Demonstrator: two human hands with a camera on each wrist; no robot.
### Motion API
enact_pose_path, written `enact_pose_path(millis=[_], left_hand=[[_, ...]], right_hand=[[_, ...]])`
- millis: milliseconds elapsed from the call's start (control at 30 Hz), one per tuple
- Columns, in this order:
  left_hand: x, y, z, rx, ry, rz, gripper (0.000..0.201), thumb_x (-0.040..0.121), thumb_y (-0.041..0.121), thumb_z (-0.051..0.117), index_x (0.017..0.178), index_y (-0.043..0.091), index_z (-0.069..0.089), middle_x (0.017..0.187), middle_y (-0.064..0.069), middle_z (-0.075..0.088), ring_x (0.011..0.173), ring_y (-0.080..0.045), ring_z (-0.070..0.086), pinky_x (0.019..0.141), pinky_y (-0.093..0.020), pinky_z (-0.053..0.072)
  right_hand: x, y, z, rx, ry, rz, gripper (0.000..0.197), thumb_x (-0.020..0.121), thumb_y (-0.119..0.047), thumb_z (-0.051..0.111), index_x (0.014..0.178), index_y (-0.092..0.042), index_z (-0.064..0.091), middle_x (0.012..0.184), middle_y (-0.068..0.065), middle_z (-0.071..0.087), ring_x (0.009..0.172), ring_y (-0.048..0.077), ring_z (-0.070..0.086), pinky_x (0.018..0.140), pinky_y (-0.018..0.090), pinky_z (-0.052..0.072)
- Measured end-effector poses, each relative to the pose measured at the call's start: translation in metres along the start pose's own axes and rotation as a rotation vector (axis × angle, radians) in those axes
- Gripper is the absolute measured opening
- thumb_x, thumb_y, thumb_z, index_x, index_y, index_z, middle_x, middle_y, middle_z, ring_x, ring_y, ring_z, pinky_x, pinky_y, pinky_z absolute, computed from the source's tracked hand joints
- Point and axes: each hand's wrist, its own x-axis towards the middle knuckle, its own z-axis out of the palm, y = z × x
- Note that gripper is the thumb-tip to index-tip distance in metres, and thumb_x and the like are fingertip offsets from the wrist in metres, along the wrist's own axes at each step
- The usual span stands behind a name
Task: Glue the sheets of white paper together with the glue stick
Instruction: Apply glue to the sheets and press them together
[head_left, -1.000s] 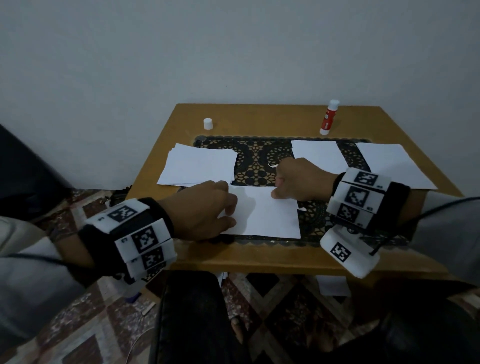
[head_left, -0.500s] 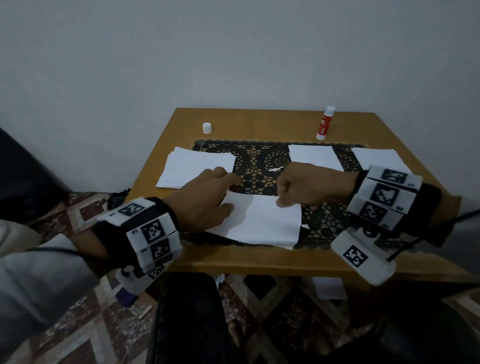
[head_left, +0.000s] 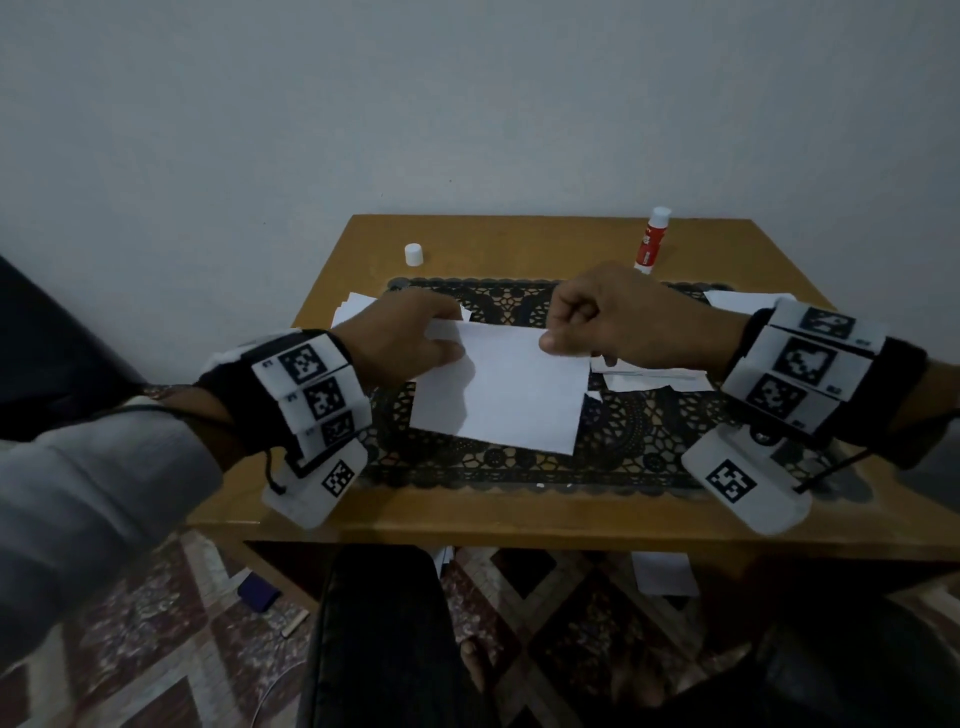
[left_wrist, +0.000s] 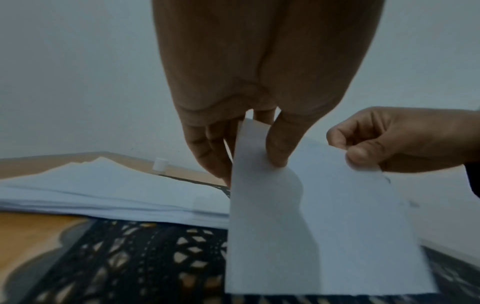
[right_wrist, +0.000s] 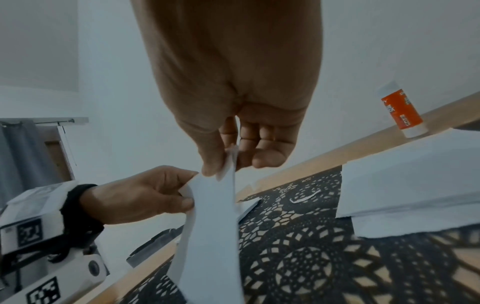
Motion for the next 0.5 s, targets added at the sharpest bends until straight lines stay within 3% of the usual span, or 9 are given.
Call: enact_pose_path(millis=[67,133,200,267,367,500], left_hand=[[0.002,-0.007,-0.005,-0.026,0.01,-0.009,0.012,0.09,0.013,0.059,0.079,0.01,0.057,0.077,-0.001,0.052,0.073,-0.018,0.047,0.058,-0.027,0.03],[0.002,-0.014,-0.011,-0.079,0.008,-0.03,0.032,0.092,0.007,0.053,0.062,0.017,0.047,0.067,-0.001,0.048,0.065,-0.019,0.044,0.06,-0.028,0.03],[0.0,-0.019,-0.018,-0.121,0.029,-0.057,0.042,0.093,0.005,0.051,0.055,0.018,0.038,0.06,-0.001,0.041,0.058,-0.016,0.039,0.061,-0.03,0.034],[-0.003,-0.024,-0.026,-0.144,0.068,-0.094,0.036,0.093,0.005,0.052,0.058,0.007,0.043,0.061,-0.008,0.046,0.058,-0.02,0.046,0.062,-0.035,0.043],[-0.004,-0.038,-0.035,-0.205,0.139,-0.146,0.021,0.093,0.008,0.053,0.076,-0.004,0.058,0.074,-0.019,0.06,0.068,-0.029,0.059,0.07,-0.042,0.053],[-0.003,-0.056,-0.043,-0.243,0.271,-0.243,0.018,0.093,0.006,0.05,0.085,-0.003,0.063,0.084,-0.024,0.063,0.076,-0.033,0.062,0.075,-0.048,0.056]], right_hand=[[0.002,0.003,0.002,0.037,-0.018,0.027,0.022,0.088,-0.021,0.069,0.075,-0.005,0.063,0.056,-0.004,0.059,0.05,0.006,0.056,0.051,0.024,0.05],[0.003,0.006,0.005,0.107,-0.037,0.054,0.023,0.09,-0.019,0.068,0.076,-0.001,0.065,0.062,0.008,0.067,0.055,0.014,0.064,0.055,0.029,0.055],[0.009,0.006,0.008,0.186,-0.02,0.085,0.023,0.089,-0.018,0.068,0.083,0.004,0.069,0.073,0.018,0.071,0.058,0.018,0.066,0.06,0.035,0.057],[0.019,0.004,0.01,0.273,0.036,0.116,0.026,0.087,-0.019,0.07,0.084,0.007,0.069,0.071,0.019,0.07,0.053,0.015,0.063,0.054,0.032,0.056],[0.038,-0.002,0.014,0.417,0.109,0.179,0.027,0.086,-0.018,0.072,0.079,0.006,0.065,0.061,0.01,0.065,0.044,0.01,0.057,0.043,0.021,0.048],[0.057,-0.011,0.028,0.593,-0.058,0.276,0.012,0.09,-0.017,0.067,0.088,-0.006,0.062,0.065,0.001,0.07,0.052,0.011,0.061,0.042,0.019,0.043]])
